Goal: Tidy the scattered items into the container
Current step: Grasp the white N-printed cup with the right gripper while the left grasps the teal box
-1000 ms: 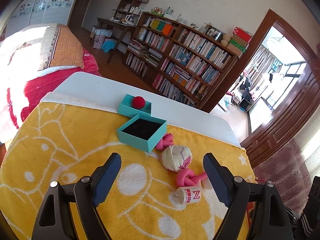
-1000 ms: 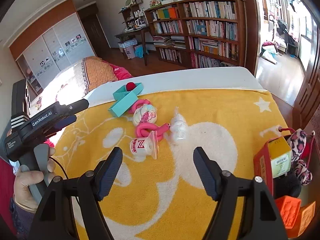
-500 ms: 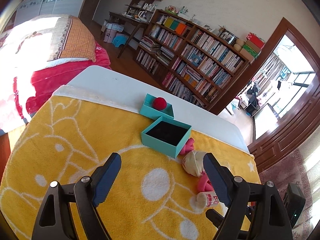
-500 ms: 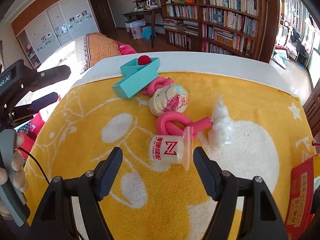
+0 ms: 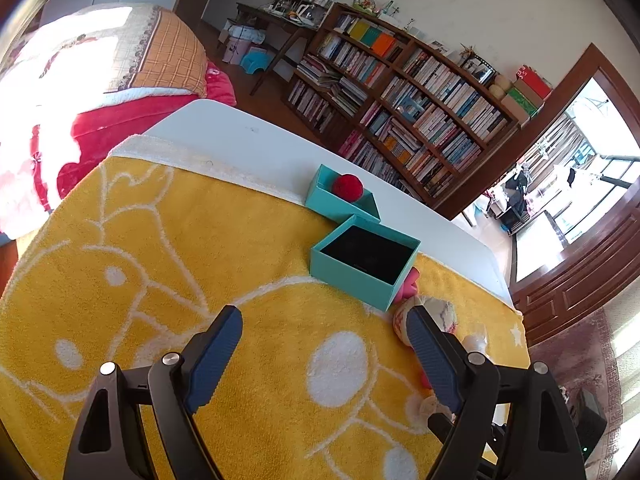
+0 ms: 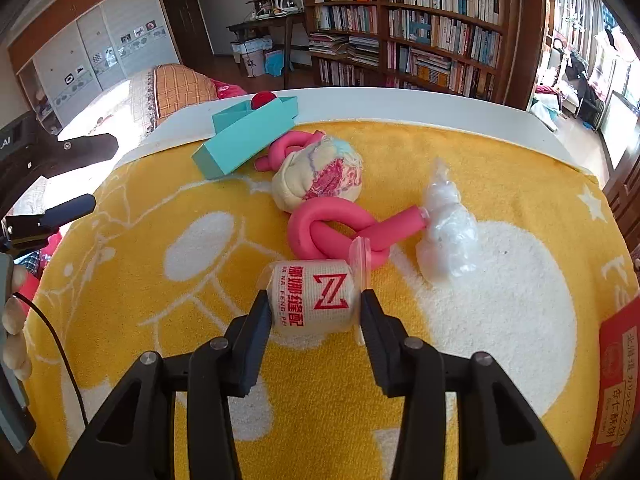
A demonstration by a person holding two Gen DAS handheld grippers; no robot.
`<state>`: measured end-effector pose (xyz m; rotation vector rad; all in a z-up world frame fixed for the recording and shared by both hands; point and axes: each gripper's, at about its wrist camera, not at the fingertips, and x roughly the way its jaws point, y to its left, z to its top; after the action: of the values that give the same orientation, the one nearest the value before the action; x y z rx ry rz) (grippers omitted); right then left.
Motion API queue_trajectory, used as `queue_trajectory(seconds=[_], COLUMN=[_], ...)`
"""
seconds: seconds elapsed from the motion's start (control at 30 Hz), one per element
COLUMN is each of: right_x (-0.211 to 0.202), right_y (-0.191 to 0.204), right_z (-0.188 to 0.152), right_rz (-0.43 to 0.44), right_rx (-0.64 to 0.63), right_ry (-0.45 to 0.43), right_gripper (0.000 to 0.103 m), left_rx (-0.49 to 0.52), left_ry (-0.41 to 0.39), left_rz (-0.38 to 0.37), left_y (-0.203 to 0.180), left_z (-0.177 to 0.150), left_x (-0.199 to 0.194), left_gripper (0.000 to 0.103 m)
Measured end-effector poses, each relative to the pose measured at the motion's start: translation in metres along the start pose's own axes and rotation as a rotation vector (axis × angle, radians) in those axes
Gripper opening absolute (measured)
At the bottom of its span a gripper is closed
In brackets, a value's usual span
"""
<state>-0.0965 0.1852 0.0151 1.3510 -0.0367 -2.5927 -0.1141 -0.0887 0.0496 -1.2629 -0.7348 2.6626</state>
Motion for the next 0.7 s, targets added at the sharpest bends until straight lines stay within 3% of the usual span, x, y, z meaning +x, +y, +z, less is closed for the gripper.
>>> queue_trajectory(seconds=[0.17,0.4,0.47,0.7], right_x=[-0.012,-0.013,-0.013,-0.009], right_y=[-0.013,-0.022,-0.024,-0.03], right_z=[-0.008,-0.017,-0.019,-0.019], right_rz=[0.024,0.063,0.069,0.083], right_rx=[0.038,0.063,0.076,0.1], right_ry=[-0.036,-0.037,-0.038,-0.025], right_gripper=[0.047,0.047,0.047,0.047], left_rx=[0.121,0.332,0.356,0.38], left_ry=[0.029,0.014,0.016,0.059], left_rz=[0.006,-0.067,-0.055,-0.15], left_y=[-0.025,-0.048,-0.044,-0.03], left_z=[0.002,0.013,0.019,0.038], left_x=[0.018,0.048,0.058,0.088], left_gripper=[0.086,0.086,0.086,0.086])
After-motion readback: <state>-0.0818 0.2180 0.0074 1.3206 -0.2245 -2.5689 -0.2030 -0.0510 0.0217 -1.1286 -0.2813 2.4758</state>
